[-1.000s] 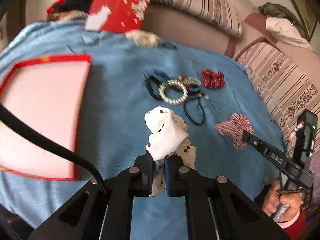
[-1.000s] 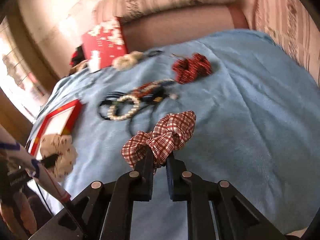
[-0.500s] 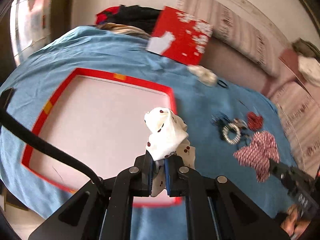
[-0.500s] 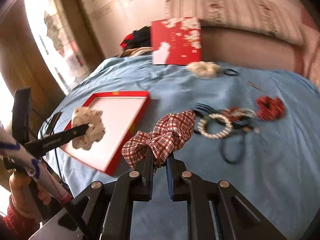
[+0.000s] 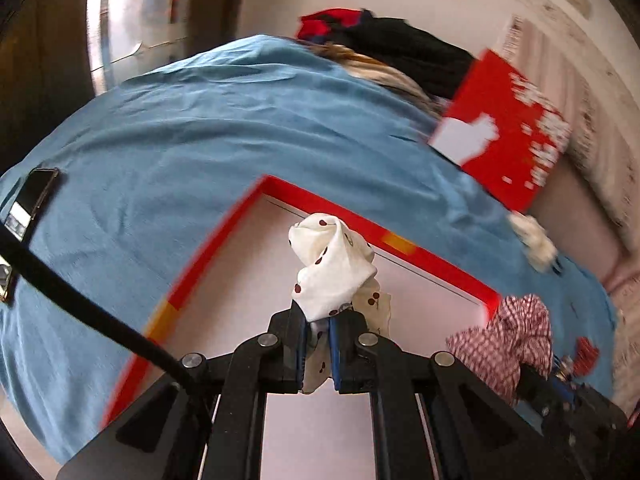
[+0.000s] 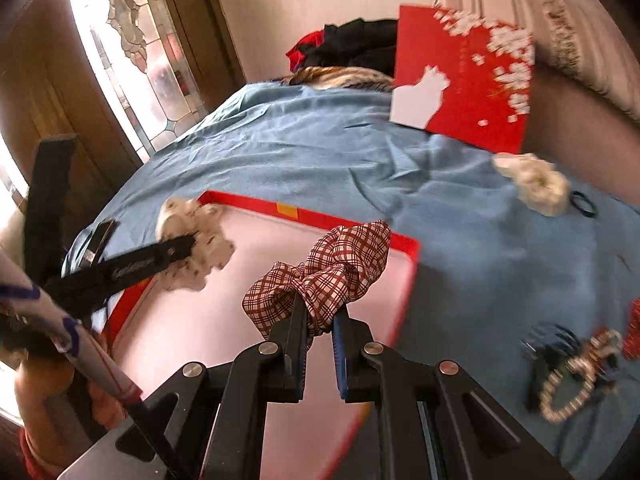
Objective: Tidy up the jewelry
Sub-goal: 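Carry both scrunchies into the red-rimmed tray and open both tools, then move both tools back to the jewelry pile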
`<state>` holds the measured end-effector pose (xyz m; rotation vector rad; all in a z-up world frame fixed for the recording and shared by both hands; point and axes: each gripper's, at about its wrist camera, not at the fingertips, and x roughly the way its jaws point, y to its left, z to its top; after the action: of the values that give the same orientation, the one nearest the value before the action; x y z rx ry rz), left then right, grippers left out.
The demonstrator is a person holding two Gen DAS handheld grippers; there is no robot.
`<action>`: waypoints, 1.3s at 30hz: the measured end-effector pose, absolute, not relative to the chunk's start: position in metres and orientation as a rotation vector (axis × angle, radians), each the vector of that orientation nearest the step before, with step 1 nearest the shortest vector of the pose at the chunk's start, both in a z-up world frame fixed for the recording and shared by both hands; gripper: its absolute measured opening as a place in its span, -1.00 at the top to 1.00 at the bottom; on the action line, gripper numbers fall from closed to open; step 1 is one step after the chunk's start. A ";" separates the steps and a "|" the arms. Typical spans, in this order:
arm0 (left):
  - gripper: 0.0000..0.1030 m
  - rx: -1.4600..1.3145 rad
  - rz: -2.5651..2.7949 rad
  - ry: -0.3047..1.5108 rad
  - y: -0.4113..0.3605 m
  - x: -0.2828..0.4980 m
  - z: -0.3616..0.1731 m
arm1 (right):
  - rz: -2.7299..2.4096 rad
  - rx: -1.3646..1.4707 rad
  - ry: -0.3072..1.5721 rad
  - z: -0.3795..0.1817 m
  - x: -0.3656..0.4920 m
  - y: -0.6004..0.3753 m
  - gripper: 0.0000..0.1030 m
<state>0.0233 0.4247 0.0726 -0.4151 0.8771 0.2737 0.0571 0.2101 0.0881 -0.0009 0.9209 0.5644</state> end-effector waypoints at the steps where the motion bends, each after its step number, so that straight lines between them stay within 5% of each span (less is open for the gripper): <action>1: 0.83 -0.427 0.276 0.880 0.431 0.026 0.070 | 0.572 0.012 0.934 0.083 0.067 0.218 0.76; 8: 0.77 -0.460 0.275 0.876 0.446 0.031 0.059 | 0.586 -0.008 0.973 0.058 0.096 0.252 0.73; 11: 0.46 -0.482 0.283 0.871 0.449 0.030 0.057 | 0.566 -0.031 0.980 0.053 0.095 0.256 0.62; 13: 0.24 -0.481 0.278 0.851 0.448 0.027 0.060 | 0.559 -0.036 0.983 0.053 0.093 0.257 0.34; 16: 0.09 -0.459 0.282 0.806 0.444 0.017 0.069 | 0.556 -0.035 0.965 0.062 0.085 0.251 0.14; 23: 0.06 -0.427 0.259 0.796 0.422 -0.004 0.081 | 0.525 -0.063 0.885 0.101 0.044 0.207 -0.08; 39: 0.00 -0.300 0.001 0.753 0.294 -0.044 0.120 | 0.152 0.025 0.879 0.112 -0.042 -0.017 -0.14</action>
<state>-0.0437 0.2940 0.1203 -0.2996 0.7535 0.0012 -0.0420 -0.0173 0.1115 0.0253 0.8790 0.1523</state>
